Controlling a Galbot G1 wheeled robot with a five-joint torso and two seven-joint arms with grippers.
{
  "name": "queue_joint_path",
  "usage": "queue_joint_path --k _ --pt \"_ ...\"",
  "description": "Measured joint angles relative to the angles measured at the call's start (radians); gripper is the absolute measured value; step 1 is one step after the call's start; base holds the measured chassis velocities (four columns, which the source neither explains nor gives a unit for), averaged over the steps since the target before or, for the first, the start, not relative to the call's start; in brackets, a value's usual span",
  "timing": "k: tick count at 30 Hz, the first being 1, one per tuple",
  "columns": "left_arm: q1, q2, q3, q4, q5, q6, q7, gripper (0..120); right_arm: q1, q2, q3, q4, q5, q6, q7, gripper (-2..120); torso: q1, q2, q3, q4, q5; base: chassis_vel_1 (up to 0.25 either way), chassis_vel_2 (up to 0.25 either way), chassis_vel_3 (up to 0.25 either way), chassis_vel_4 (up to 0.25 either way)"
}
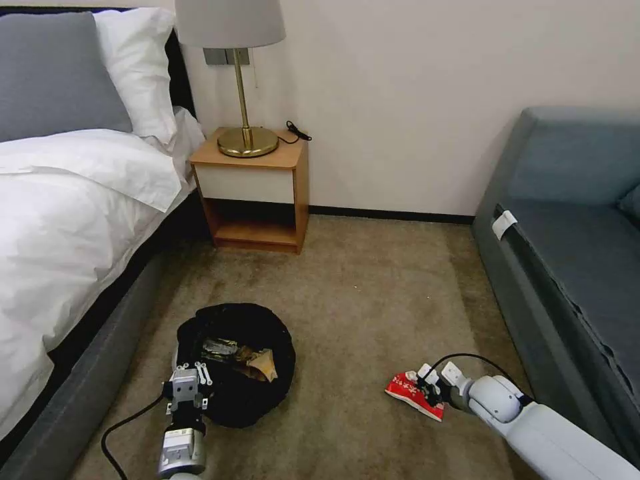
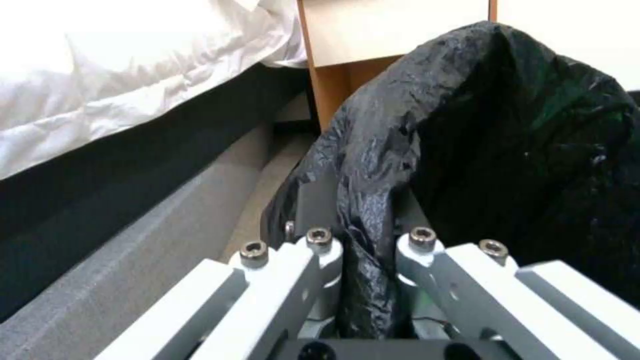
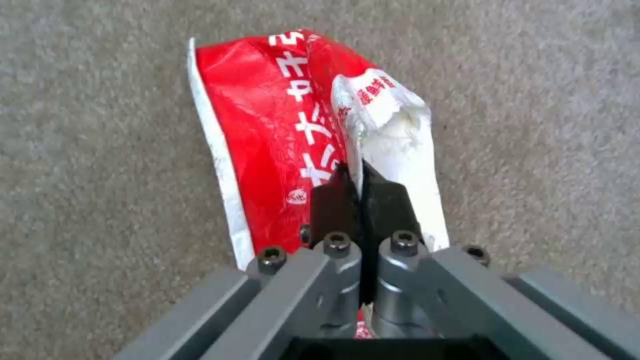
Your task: Pick up the trash bin, then pick up the garbage on the floor and place it into the trash bin.
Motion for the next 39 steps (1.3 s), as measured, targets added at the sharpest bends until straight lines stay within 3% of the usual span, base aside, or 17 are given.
queue_joint_path --k 22,28,34,39 --pt "0.034 0.01 -0.009 -0.062 0.024 0.006 0.0 4 -0.033 0.045 0.175 0.091 0.006 0.008 0.012 0 0.0 0.0 0.0 0.0001 0.0 0.0 0.0 0.0 0.0" --pt "0.027 -0.001 -0.003 -0.079 0.053 0.016 -0.001 4 -0.037 0.066 0.234 0.179 0.034 0.008 0.025 0 0.0 0.0 0.0 0.0 0.0 0.0 0.0 0.0 0.0" --pt "0.038 -0.038 0.025 -0.108 0.106 0.029 -0.016 4 -0.026 0.088 0.306 0.391 0.151 -0.002 0.049 0 0.0 0.0 0.0 0.0001 -0.0001 0.0 0.0 0.0 0.0" --pt "0.051 -0.051 0.04 -0.119 0.125 0.029 -0.023 4 -0.019 0.087 0.316 0.482 0.206 -0.008 0.051 0 0.0 0.0 0.0 0.0002 -0.0001 0.0 0.0 0.0 0.0"
